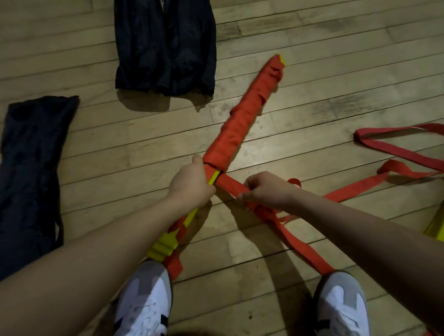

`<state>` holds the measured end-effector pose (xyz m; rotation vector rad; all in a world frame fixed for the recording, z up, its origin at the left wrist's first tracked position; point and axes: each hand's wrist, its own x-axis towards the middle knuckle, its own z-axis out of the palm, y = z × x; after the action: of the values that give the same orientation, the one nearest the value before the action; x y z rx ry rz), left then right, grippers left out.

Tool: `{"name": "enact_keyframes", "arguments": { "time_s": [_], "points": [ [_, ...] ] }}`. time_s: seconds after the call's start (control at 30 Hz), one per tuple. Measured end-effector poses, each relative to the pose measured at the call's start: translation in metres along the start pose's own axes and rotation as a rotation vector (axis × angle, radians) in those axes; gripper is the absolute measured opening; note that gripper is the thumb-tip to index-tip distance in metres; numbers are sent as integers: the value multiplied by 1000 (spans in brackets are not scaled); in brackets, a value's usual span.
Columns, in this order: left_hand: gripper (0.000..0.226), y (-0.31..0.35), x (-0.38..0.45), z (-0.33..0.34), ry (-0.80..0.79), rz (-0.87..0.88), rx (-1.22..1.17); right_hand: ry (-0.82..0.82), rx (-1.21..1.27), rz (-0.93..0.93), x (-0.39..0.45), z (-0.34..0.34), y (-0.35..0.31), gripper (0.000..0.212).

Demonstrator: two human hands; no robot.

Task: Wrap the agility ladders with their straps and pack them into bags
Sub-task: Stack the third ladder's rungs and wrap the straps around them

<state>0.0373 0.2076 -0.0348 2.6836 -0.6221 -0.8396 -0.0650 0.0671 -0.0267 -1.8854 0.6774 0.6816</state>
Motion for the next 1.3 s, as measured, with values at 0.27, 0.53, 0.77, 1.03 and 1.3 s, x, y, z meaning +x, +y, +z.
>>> {"name": "enact_keyframes", "arguments": {
  "time_s": [0.27,0.53,0.77,1.03,1.3],
  "points": [
    [50,0,5,-12,3,12,128,49,63,-37,4,-1,-14,14],
    [64,9,-7,-5,-163,-7,-3,142,142,-35,11,2,-9,12],
    [49,3,-11,-5,26,146,193,139,-5,-42,10,-4,-9,16],
    [49,3,-7,1,19,76,148,6,-73,-41,6,-13,-5,24],
    [99,4,-9,4,-54,192,112,93,64,-57,0,-12,5,16]
  ]
}}
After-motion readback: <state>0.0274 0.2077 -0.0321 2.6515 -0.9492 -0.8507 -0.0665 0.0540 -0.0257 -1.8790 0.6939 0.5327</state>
